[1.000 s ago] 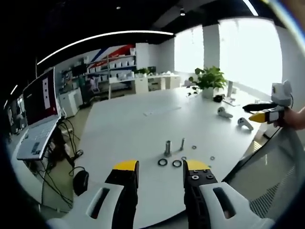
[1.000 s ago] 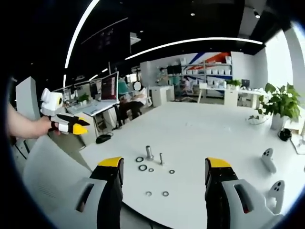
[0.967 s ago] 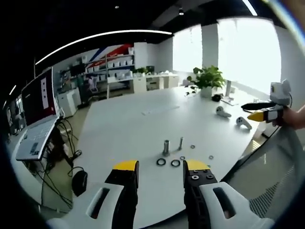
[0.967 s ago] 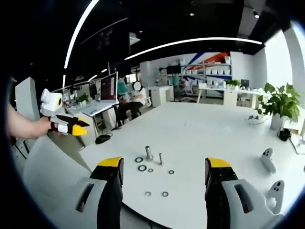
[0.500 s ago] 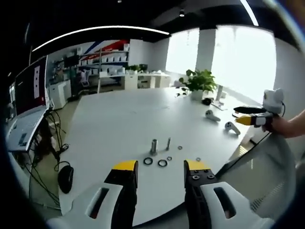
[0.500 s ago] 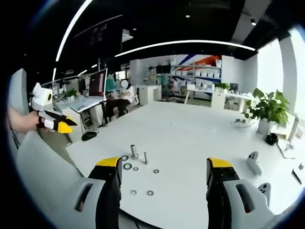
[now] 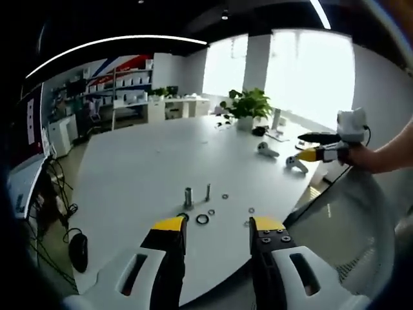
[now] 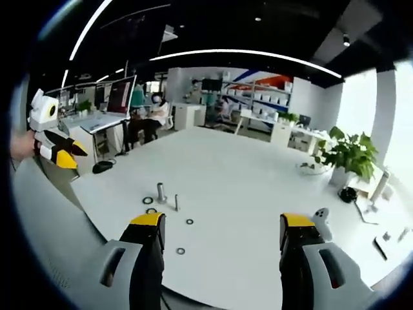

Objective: Place the washer onto the threaded stud by aligning its center hole with the stud, sliding it down to the base, and recovering from edge contact or off-axis alignment until the washer reaches the visible bottom stop.

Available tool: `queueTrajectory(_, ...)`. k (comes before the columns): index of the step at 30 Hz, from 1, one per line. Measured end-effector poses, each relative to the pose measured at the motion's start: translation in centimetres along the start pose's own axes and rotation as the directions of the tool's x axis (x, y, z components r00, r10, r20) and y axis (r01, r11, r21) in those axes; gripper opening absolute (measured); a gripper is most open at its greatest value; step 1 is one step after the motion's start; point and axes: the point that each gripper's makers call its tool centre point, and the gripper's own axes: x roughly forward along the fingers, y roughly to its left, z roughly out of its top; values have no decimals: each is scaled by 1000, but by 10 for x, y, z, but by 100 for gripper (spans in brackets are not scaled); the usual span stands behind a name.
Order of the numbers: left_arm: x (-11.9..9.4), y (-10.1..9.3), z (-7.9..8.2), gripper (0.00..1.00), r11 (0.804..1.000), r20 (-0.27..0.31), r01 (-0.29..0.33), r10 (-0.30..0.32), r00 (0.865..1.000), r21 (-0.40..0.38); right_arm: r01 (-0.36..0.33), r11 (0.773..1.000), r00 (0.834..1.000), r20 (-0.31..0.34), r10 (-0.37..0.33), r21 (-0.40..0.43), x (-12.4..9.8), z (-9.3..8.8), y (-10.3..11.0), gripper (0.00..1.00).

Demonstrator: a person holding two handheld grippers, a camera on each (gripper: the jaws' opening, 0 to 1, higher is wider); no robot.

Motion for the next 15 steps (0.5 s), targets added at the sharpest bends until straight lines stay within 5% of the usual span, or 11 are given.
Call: queueTrajectory(15,-7,34,-8,35,985,-34,-157,155,987,-65,-83,993,996,40,80,82,-2,3,10,75)
